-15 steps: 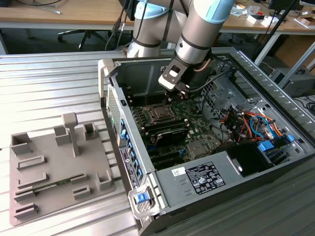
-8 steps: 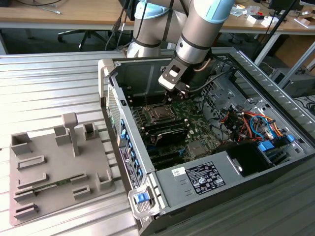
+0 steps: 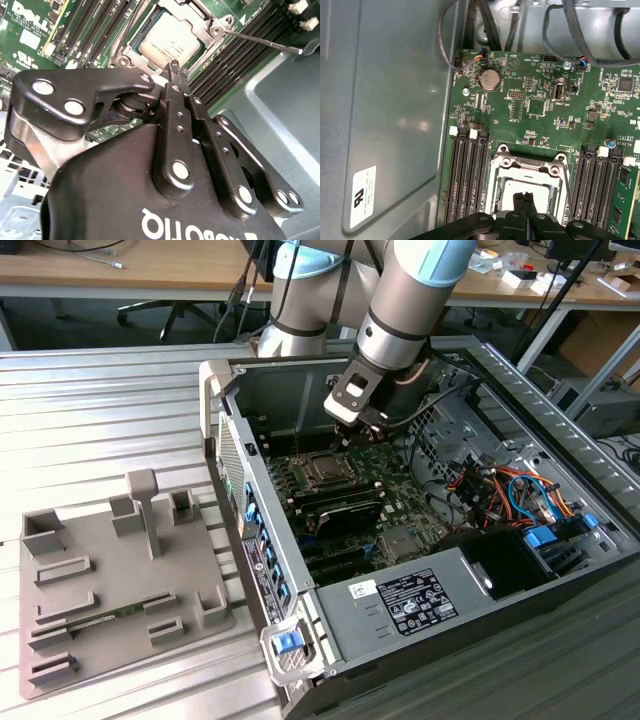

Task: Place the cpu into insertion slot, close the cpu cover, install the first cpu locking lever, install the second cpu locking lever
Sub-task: 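Install the first cpu locking lever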

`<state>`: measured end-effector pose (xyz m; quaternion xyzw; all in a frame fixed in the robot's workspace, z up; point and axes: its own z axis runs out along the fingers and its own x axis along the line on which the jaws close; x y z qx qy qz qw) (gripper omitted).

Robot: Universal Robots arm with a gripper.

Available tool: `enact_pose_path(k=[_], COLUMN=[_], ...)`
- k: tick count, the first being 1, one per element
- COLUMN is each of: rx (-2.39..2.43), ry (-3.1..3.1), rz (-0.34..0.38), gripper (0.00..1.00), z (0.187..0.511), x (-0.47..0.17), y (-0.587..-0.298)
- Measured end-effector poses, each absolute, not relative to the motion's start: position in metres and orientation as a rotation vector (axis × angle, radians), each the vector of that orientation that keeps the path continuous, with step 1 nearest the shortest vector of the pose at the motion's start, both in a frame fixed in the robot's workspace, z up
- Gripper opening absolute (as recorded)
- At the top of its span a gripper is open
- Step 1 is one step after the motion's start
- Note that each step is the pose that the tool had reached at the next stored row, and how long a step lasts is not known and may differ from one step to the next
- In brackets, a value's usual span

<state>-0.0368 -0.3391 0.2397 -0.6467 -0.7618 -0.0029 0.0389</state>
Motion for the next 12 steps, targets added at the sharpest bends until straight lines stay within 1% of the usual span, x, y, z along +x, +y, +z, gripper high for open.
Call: enact_pose_path(k=[4,12], rx=[-1.851,-1.772], ry=[-2.44,-2.497], rz=[-0.005,-0.001], gripper=[0.11,0.11], z=[0.2397,0.2397], x=[-0.0368,-0.0368], y=[-0.3391,-0.3391])
